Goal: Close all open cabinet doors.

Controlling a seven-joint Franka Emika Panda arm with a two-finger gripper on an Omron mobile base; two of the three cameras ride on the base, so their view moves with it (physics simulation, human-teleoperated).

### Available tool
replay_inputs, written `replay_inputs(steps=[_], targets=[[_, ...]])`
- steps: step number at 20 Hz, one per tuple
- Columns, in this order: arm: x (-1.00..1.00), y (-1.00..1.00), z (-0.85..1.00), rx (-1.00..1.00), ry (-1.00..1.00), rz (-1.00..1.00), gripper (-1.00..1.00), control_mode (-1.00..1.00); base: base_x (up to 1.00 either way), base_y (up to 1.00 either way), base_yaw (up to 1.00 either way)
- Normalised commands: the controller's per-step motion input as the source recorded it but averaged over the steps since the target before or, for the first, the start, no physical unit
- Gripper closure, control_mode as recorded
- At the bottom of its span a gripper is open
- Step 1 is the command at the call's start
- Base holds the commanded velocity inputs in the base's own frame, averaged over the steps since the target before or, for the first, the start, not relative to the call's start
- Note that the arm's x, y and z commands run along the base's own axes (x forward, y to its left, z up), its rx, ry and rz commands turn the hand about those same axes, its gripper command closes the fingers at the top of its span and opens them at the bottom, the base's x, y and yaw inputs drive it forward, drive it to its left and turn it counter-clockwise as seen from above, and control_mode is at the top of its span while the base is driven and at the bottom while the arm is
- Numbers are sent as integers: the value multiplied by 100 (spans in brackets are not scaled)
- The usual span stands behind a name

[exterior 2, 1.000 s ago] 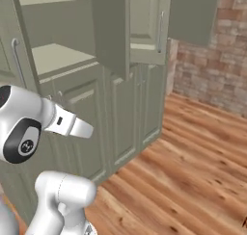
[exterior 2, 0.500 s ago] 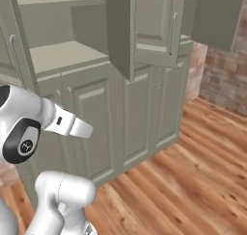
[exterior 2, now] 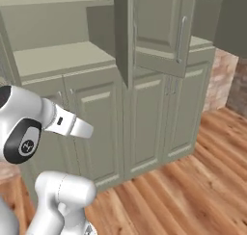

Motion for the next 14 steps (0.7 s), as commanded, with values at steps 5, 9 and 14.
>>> replay_inputs(steps=[5, 9, 14], targets=[[0, 0, 0, 0, 0, 0, -100, 100, 25, -39, 34], [0, 0, 0, 0, 0, 0, -100, 100, 20, -43, 35], [0, 0, 0, 0, 0, 0, -100, 100, 25, -33, 35]])
